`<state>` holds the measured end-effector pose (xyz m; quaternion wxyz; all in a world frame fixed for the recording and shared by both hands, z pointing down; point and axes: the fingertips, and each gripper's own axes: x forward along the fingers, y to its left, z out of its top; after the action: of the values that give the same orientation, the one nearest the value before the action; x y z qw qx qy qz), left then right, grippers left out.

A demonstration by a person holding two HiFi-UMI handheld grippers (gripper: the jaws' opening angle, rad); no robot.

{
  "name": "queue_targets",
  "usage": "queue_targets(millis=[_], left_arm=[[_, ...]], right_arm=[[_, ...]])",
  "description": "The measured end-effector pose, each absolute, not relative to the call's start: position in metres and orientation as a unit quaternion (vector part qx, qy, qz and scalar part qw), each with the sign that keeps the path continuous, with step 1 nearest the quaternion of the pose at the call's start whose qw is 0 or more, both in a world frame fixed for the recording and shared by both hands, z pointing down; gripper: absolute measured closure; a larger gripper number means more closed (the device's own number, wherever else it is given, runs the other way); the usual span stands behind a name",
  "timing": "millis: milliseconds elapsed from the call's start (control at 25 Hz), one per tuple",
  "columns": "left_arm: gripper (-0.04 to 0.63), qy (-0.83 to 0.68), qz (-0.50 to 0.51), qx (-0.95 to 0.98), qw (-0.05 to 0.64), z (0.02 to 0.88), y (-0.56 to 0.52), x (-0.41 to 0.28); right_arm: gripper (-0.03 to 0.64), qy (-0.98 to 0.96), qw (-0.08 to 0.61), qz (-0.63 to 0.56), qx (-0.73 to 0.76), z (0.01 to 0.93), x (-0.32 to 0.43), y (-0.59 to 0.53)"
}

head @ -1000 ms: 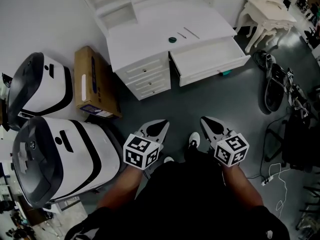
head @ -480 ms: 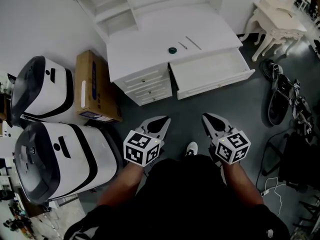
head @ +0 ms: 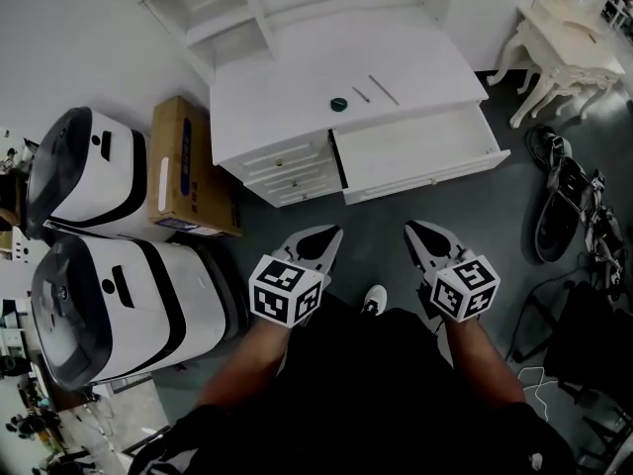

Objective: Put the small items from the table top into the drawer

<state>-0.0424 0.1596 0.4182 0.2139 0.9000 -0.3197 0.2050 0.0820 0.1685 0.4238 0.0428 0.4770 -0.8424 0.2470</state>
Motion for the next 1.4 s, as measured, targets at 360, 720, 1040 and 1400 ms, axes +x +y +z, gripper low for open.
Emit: queue_targets(millis=[360,720,1040,1400], left_arm=[[0.591,-0.341,0.217,0.885,0.231,0.435,0.15,-0.051],[0.591,-0.322,0.213,0.894,0.227,0.433,0.114,-0.028],[0.591,-0.318,0.219,0.894,0.229,0.436,0.088,-0.034],[0.591,-0.318,0.217,0.895,0.227,0.433,0.042,-0.047]], right_arm=[[0.589,-0.844,0.045,0.264,0.465,0.439,0.083,0.155],[0.589,-0.839,0.049,0.26,0.475,0.437,0.096,0.133],[0.589,-0.836,0.053,0.258,0.481,0.435,0.096,0.102],[0.589,-0.837,0.065,0.252,0.481,0.431,0.085,0.056]])
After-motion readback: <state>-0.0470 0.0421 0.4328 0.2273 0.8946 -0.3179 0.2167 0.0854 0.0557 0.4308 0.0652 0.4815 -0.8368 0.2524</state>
